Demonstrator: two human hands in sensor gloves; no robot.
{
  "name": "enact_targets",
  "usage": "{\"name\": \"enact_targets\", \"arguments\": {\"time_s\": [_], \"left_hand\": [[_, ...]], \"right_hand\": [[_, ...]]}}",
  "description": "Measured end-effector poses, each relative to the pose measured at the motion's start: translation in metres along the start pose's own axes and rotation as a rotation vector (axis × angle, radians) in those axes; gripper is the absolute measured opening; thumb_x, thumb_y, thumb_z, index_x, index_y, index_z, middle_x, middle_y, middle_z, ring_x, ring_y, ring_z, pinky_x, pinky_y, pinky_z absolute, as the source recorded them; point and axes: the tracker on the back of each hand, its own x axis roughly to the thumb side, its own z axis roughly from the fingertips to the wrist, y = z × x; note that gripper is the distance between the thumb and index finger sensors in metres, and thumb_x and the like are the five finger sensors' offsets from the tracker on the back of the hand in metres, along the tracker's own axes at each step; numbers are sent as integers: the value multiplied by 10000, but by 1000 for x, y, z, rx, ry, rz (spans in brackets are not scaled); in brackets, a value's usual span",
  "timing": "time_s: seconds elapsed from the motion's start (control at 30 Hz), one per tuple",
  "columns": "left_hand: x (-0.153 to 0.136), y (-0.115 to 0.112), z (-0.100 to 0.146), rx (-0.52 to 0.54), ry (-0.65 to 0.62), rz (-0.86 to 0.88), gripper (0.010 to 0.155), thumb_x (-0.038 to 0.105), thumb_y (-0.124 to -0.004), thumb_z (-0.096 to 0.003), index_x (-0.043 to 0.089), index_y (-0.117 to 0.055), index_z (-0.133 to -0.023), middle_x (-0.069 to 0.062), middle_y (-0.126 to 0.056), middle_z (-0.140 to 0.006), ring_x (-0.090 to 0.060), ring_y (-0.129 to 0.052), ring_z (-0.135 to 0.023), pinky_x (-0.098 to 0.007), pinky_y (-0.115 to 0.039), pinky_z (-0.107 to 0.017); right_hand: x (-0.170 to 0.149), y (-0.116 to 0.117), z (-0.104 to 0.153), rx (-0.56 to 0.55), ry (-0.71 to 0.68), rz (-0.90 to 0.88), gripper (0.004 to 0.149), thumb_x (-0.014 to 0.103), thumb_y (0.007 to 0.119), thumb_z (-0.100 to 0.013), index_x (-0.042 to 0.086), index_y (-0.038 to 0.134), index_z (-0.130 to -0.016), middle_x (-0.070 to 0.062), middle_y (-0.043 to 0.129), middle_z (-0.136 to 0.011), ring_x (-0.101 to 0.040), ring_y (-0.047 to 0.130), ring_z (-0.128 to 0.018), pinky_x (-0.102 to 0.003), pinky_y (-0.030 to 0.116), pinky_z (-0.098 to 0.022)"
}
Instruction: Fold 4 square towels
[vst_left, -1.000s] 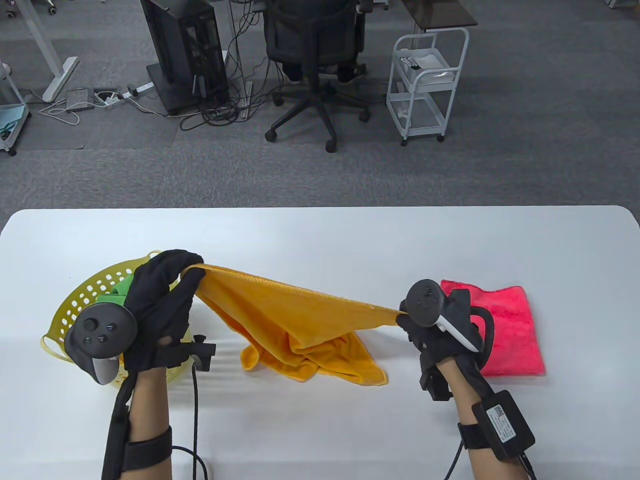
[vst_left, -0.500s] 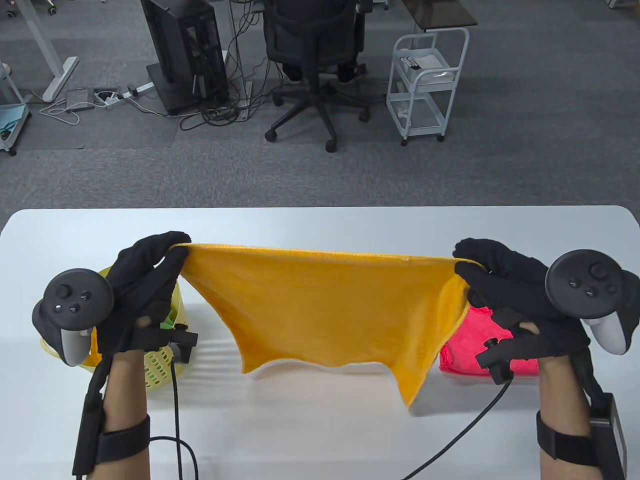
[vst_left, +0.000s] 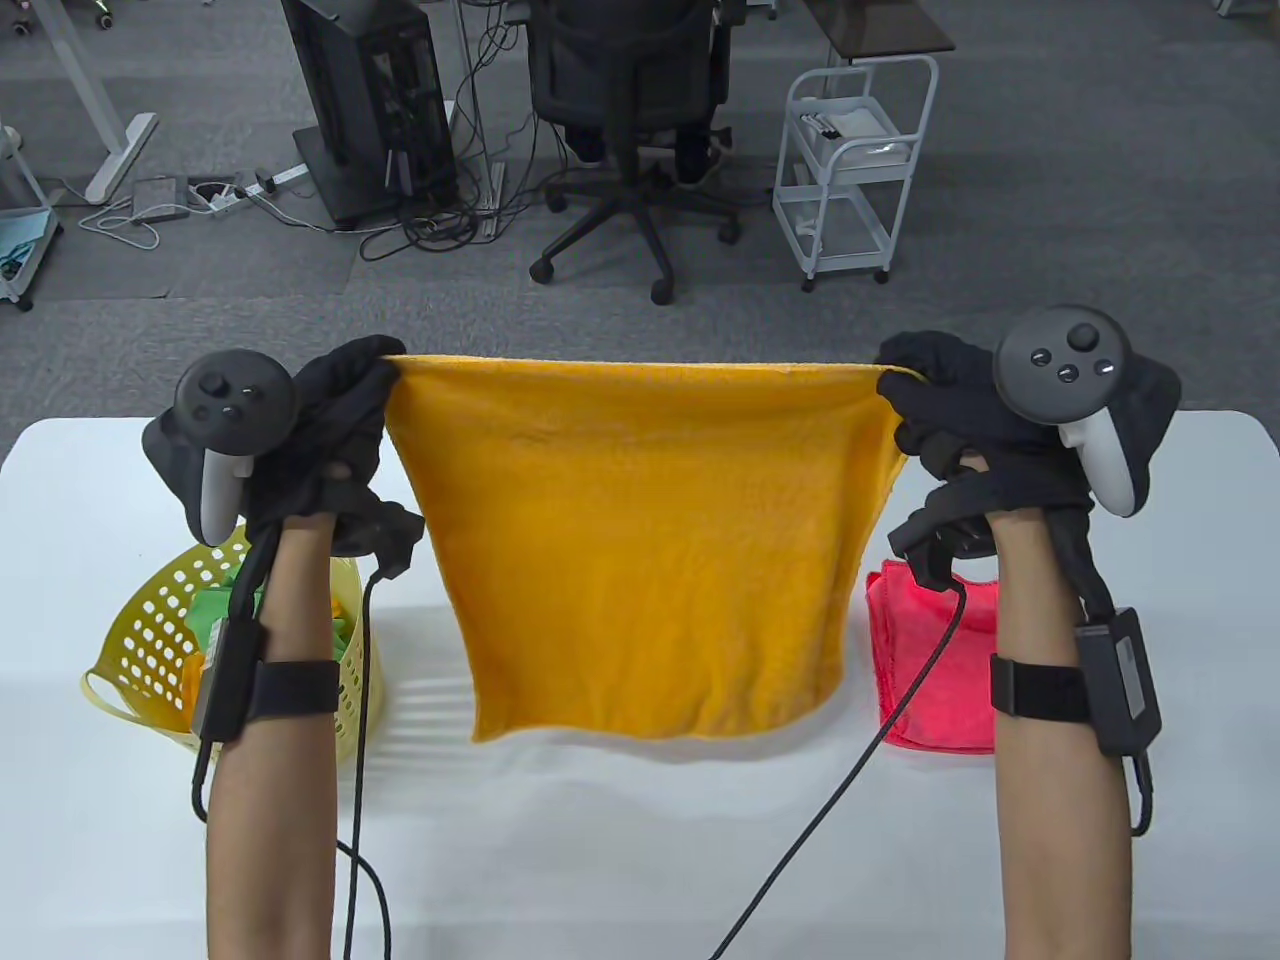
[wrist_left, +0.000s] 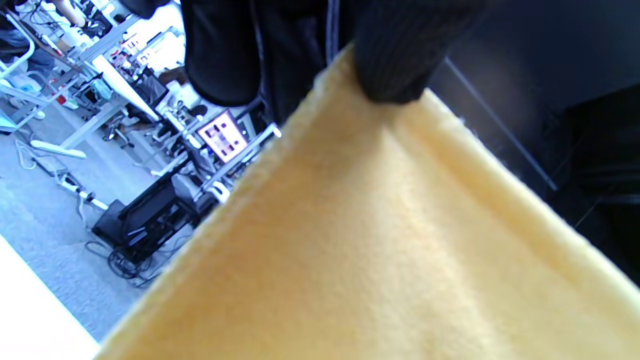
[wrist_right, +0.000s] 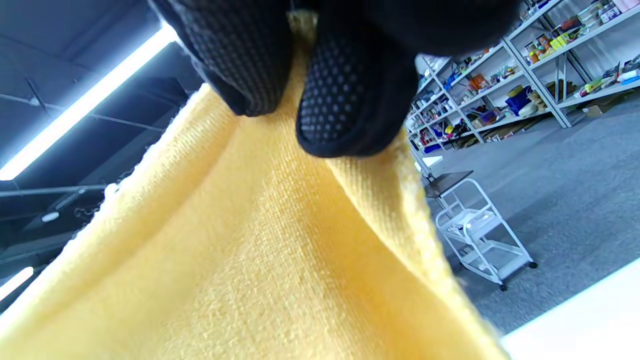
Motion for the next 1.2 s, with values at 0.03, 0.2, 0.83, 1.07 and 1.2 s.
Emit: {"name": "enact_targets", "arguments": {"time_s": [0.03, 0.2, 0.83, 1.07, 1.2], "left_hand": [[-2, 2, 1, 8, -17, 9, 369, 375, -769, -606, 324, -846, -963, -88, -895, -972, -455, -812, -913, -678, -478, -755], [-11, 11, 24, 18, -141, -121, 374, 365, -838, -569, 256, -911, -919, -101, -912, -992, -427, -868, -885, -672, -529, -742], [-34, -64, 133, -561, -389, -501, 378, 411, -864, -547, 259, -940, -884, -32, -963, -913, -349, -901, -867, -576, -567, -790], [-46, -112, 144, -736, -386, -647, 380, 410, -849, -554, 242, -940, -883, -37, -940, -951, -358, -868, -910, -577, -534, -803], [-53, -138, 147, -803, -331, -805, 378, 394, -840, -560, 229, -937, -885, -57, -908, -985, -385, -825, -938, -609, -471, -801]], "right_hand": [[0, 2, -2, -18, -12, -27, 383, 267, 933, -568, 146, 855, -924, -161, 938, -911, -221, 1037, -466, -339, 838, -313], [-9, 7, 11, -7, -75, -55, 380, 282, 937, -561, 165, 865, -915, -165, 900, -956, -230, 1031, -524, -355, 841, -357], [-136, 89, 117, 385, 14, 209, 369, 299, 976, -526, 164, 921, -865, -157, 892, -946, -205, 1021, -541, -346, 843, -382], [-158, 136, 123, 526, 48, 287, 367, 287, 965, -534, 154, 910, -871, -101, 996, -756, -162, 1043, -433, -321, 857, -316], [-164, 153, 117, 579, 70, 344, 385, 279, 956, -539, 123, 891, -885, -110, 992, -734, -152, 1036, -408, -313, 853, -301]]}}
